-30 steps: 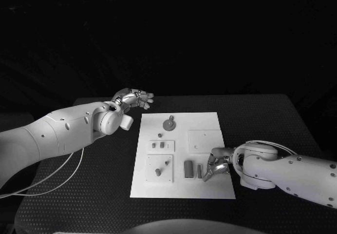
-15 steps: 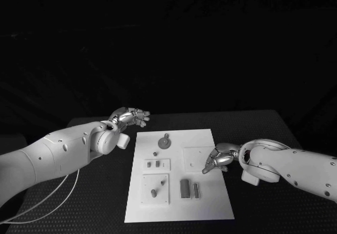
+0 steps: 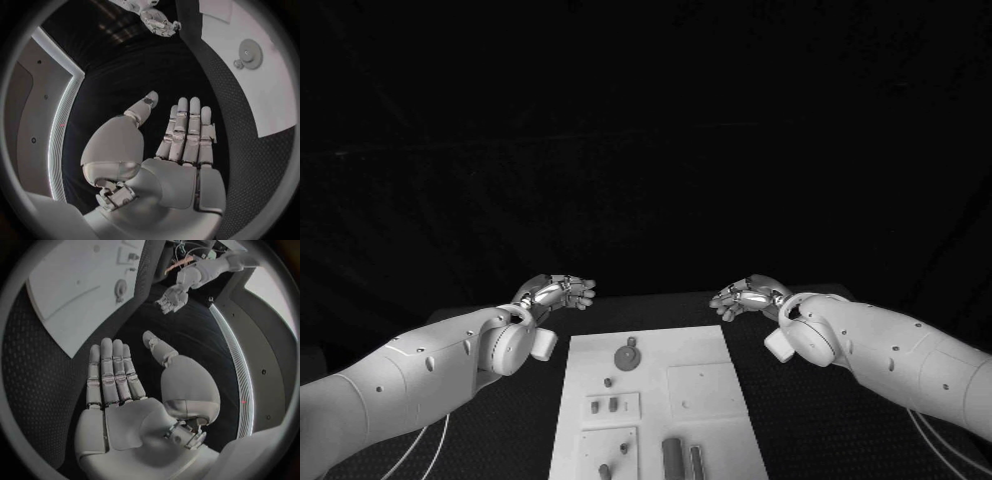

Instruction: Assemble the parts on the task board

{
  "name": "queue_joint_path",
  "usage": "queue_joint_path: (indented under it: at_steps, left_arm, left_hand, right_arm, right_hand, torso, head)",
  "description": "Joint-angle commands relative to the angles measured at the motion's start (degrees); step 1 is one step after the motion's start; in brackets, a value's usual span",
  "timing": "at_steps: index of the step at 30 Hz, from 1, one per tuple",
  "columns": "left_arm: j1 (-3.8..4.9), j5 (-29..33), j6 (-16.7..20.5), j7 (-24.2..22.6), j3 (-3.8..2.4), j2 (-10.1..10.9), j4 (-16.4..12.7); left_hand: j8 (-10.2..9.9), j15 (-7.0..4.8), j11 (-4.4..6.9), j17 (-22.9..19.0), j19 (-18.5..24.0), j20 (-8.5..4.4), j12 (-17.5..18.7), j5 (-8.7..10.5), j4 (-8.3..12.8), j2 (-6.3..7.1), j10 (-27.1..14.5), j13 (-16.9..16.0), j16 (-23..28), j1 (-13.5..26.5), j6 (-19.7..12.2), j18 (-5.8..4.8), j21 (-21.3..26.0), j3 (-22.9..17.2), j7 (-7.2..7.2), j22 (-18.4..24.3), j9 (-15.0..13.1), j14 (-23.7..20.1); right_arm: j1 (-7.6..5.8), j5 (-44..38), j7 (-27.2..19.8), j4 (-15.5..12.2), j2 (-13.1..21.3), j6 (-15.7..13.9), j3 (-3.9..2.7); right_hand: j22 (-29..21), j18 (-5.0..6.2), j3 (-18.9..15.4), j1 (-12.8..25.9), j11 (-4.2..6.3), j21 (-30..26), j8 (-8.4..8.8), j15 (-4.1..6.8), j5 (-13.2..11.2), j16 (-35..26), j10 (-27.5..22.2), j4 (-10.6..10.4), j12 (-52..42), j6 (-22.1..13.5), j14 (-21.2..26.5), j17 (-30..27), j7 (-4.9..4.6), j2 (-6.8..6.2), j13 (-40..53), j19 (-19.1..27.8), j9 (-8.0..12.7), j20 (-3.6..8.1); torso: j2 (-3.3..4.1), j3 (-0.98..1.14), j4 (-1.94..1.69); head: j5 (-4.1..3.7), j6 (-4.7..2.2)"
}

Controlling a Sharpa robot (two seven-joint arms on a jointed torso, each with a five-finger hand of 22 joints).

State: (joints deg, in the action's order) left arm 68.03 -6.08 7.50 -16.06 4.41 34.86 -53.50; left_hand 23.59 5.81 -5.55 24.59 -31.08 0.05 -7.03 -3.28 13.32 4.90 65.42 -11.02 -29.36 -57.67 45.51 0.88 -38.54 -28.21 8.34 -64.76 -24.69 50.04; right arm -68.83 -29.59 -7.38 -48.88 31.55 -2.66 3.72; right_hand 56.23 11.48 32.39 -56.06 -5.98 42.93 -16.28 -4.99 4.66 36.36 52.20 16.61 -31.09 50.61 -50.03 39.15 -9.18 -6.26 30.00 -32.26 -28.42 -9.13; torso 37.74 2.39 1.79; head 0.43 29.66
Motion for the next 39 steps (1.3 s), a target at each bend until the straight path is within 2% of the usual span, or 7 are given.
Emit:
queue_joint_path:
  at_steps: [1,18,19,20,22,23,39]
  left_arm:
    - [0.03,3.0,-1.9,-3.0,-0.07,-1.0,1.5]
    - [-0.06,6.0,-2.6,-4.7,-0.12,-1.8,2.6]
    - [-0.03,4.7,-1.2,-3.3,-0.08,-1.8,2.8]
    - [-0.05,4.7,-1.1,-3.3,-0.09,-1.7,2.7]
    - [-0.16,4.7,-0.5,-3.5,-0.15,-1.6,2.1]
    - [-0.25,4.7,-0.1,-3.6,-0.2,-1.4,1.7]
    - [-5.02,5.6,22.8,-9.9,-2.83,5.6,-22.2]
  left_hand:
    - [-0.2,0.07,0.04,0.0,0.4,0.14,0.3,0.01,0.1,-0.18,-0.3,0.1,0.5,0.2,-0.3,-0.64,0.3,-0.2,-0.04,0.1,0.1,-0.5]
    - [-2.4,1.31,0.8,-2.2,6.0,3.34,3.2,0.05,0.1,0.3,-8.0,3.8,7.2,1.5,-4.0,-0.88,5.6,0.7,-1.81,1.7,1.4,-9.1]
    - [-23.6,-5.81,5.55,-24.6,31.1,-0.05,7.0,3.28,-13.3,-4.9,-25.0,11.0,29.4,57.7,-45.5,-0.88,38.5,28.2,-8.34,20.6,24.7,-50.0]
    - [-23.6,-5.81,5.55,-24.6,31.1,-0.05,7.0,3.28,-13.3,-4.9,-65.4,11.0,29.4,57.7,-45.5,-0.88,38.5,28.2,-8.34,21.7,24.7,-50.0]
    - [-23.6,-5.81,5.55,-24.6,31.1,-0.05,7.0,3.28,-13.3,-4.9,-65.4,11.0,29.4,57.7,-45.5,-0.88,38.5,28.2,-8.34,24.5,24.7,-50.0]
    - [-23.6,-5.81,5.55,-24.6,31.1,-0.05,7.0,3.28,-13.3,-4.9,-65.4,11.0,29.4,57.7,-45.5,-0.88,38.5,28.2,-8.34,64.8,24.7,-50.0]
    - [-23.6,-5.81,5.55,-24.6,31.1,-0.05,7.0,3.28,-13.3,-4.9,-65.4,11.0,29.4,57.7,-45.5,-0.88,38.5,28.2,-8.34,64.8,24.7,-50.0]
  right_arm:
    - [1.79,6.8,-6.1,3.2,-2.1,0.2,-1.93]
    - [3.58,9.0,-8.2,3.0,-3.6,-0.5,-4.13]
    - [3.57,7.8,-6.6,3.1,-3.7,-0.4,-4.1]
    - [3.58,7.9,-6.6,3.0,-3.7,-0.5,-4.1]
    - [3.65,8.2,-6.8,2.4,-3.5,-1.0,-4.1]
    - [3.7,8.4,-7.0,2.0,-3.3,-1.5,-4.09]
    - [6.45,20.1,-15.5,-21.9,5.8,-23.6,-3.89]
  right_hand:
    - [-0.7,-0.75,0.2,0.1,-0.49,-1.2,0.26,-0.62,0.3,-1.9,-0.1,0.1,2.0,-0.5,0.3,-1.3,0.15,0.51,-2.1,0.7,0.0,-0.35]
    - [-8.0,-1.78,-3.3,2.3,-2.25,-13.5,1.06,-3.28,-0.8,-15.9,4.5,-0.1,21.1,-4.7,2.3,-13.5,0.48,3.09,-20.4,6.2,1.6,-3.31]
    - [-56.2,-11.48,-32.4,56.1,5.98,-42.9,16.28,4.99,-4.7,-36.4,-52.2,-16.6,31.1,-50.6,50.0,-39.2,9.18,6.26,-30.0,32.3,28.4,9.13]
    - [-56.2,-11.48,-32.4,56.1,5.98,-42.9,16.28,4.99,-4.7,-36.4,-52.2,-16.6,31.1,-50.6,50.0,-39.2,9.18,6.26,-30.0,32.3,28.4,9.13]
    - [-56.2,-11.48,-32.4,56.1,5.98,-42.9,16.28,4.99,-4.7,-36.4,-52.2,-16.6,31.1,-50.6,50.0,-39.2,9.18,6.26,-30.0,32.3,28.4,9.13]
    - [-56.2,-11.48,-32.4,56.1,5.98,-42.9,16.28,4.99,-4.7,-36.4,-52.2,-16.6,31.1,-50.6,50.0,-39.2,9.18,6.26,-30.0,32.3,28.4,9.13]
    - [-56.2,-11.48,-32.4,56.1,5.98,-42.9,16.28,4.99,-4.7,-36.4,-52.2,-16.6,31.1,-50.6,50.0,-39.2,9.18,6.26,-30.0,32.3,28.4,9.13]
  torso:
    - [-0.89,-0.22,0.24]
    - [-1.79,0.22,0.36]
    - [-1.71,-0.01,0.45]
    - [-1.76,-0.04,0.43]
    - [-2.04,-0.17,0.3]
    - [-2.27,-0.29,0.19]
    - [-6.56,-2.39,-1.79]
  head:
    - [0.23,-1.04]
    - [2.34,0.93]
    - [2.0,0.55]
    - [1.97,0.6]
    - [1.83,0.84]
    - [1.72,1.03]
    - [-0.43,4.72]
